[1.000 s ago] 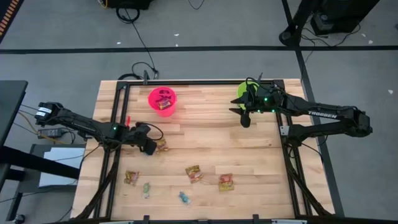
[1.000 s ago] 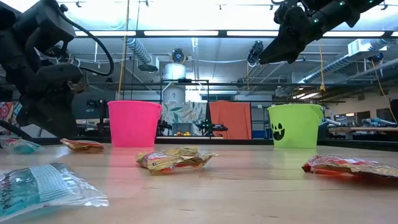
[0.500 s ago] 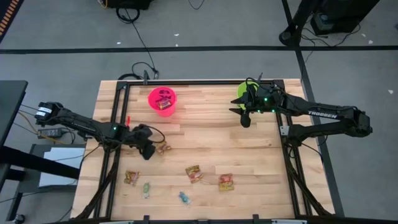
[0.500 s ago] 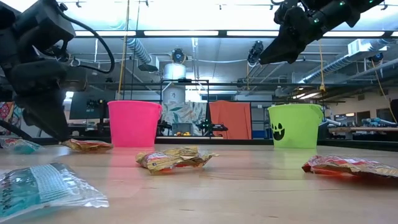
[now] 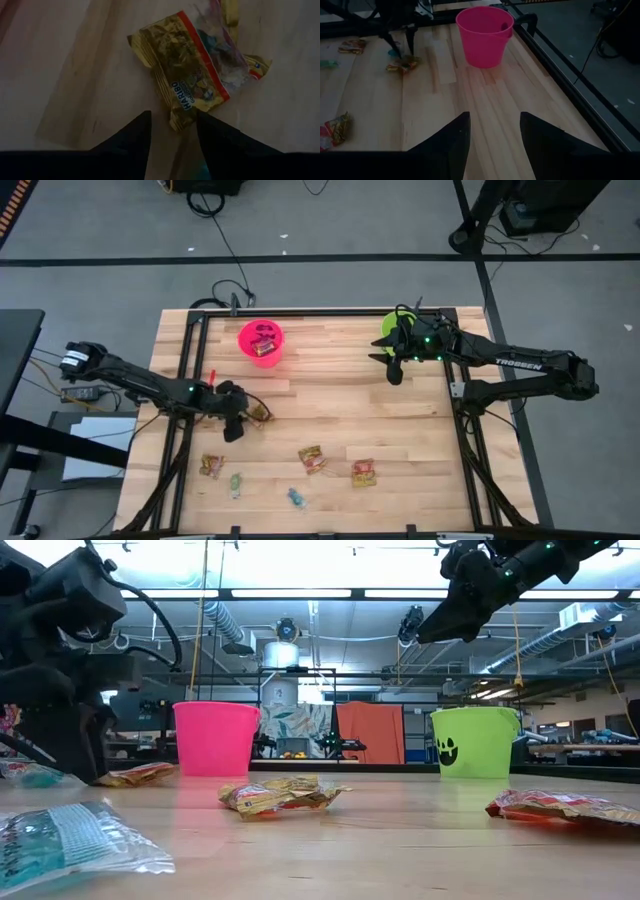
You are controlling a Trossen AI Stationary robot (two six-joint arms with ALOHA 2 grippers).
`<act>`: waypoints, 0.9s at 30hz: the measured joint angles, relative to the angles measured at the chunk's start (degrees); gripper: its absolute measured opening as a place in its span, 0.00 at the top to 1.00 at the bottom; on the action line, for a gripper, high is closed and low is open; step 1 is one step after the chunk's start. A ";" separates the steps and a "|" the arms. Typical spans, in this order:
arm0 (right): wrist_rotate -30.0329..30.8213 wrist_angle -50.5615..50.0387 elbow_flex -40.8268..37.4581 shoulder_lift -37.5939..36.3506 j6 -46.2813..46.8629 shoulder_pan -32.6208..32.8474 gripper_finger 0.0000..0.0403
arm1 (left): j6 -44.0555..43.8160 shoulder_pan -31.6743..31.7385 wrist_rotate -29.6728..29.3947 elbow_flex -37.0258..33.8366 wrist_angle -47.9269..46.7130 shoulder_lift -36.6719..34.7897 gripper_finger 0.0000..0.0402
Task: Sort candy by brand, put in halloween buckets
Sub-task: Put the gold red candy into the pink bucket
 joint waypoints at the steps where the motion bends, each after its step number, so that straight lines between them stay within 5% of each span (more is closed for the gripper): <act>1: 0.27 0.01 0.00 0.00 0.01 0.00 0.54 | 1.05 0.02 0.03 0.04 0.72 0.73 0.59; 11: 1.21 1.43 0.00 0.00 0.08 0.00 0.54 | 3.99 -0.03 -1.55 0.20 8.16 6.96 0.61; 20: 1.23 1.74 0.00 0.00 0.23 0.00 0.54 | 2.59 0.04 -3.80 0.11 11.45 8.32 0.96; 27: 1.03 1.61 0.00 0.00 0.74 0.09 0.54 | 1.18 0.02 -5.31 -0.08 14.10 8.44 0.99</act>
